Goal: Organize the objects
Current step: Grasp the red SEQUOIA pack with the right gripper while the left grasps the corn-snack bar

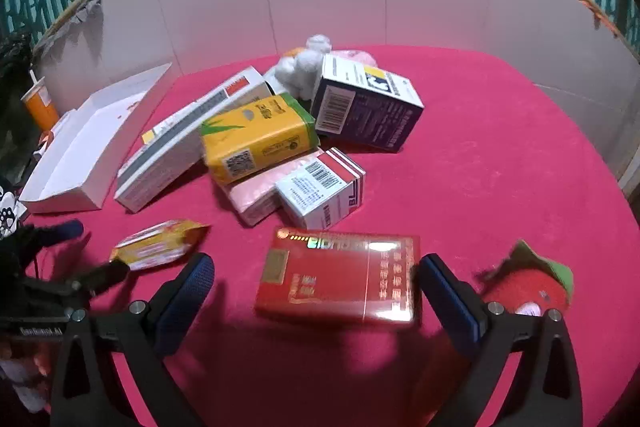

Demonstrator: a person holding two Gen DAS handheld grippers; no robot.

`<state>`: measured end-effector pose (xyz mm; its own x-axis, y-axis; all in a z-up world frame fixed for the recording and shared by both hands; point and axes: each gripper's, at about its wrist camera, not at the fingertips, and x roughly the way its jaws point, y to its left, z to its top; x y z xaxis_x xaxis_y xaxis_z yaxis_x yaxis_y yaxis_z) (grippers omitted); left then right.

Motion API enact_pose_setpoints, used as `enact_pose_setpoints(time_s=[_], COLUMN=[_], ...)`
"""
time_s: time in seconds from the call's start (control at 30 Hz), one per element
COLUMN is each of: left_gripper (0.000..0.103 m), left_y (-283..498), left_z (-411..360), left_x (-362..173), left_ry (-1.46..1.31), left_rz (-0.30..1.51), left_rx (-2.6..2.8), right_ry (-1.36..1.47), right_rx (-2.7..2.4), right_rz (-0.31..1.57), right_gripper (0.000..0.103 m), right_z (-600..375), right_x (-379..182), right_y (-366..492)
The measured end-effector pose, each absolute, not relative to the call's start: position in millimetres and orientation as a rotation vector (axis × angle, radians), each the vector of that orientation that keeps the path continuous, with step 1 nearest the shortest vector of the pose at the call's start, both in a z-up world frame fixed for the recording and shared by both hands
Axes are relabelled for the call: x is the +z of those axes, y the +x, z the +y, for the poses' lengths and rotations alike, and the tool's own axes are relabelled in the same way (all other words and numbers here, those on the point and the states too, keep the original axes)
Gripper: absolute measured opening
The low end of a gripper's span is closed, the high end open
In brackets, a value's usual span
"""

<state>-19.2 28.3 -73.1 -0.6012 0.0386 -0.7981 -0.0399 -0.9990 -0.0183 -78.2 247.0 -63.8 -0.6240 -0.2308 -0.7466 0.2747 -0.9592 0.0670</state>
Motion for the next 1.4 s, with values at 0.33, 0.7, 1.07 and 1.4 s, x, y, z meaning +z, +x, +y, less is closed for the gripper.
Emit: enact_pose_setpoints(time_s=[0.33, 0.7, 1.07, 1.4], left_gripper=[0.101, 0.072, 0.046, 0.020], left_y=[-41, -55, -41, -30], left_z=[73, 65, 77, 75], left_x=[-78, -96, -94, -88], left_ry=[-1.257, -1.301, -1.239, -1.199], left_rz=[0.206, 0.174, 0.221, 0.219], left_rx=[2.649, 2.583, 2.585, 2.617], right_ry=[1.262, 1.335, 1.324, 1.287], right_rx=[-2.662, -2.711, -2.727, -2.773], right_rz=[0.066, 0.103, 0.137, 0.097], right_gripper=[0.103, 0.100, 0.091, 0.090], right_z=[255, 233, 227, 228], right_x=[-73, -88, -92, -87], right_y=[-81, -88, -85, -79])
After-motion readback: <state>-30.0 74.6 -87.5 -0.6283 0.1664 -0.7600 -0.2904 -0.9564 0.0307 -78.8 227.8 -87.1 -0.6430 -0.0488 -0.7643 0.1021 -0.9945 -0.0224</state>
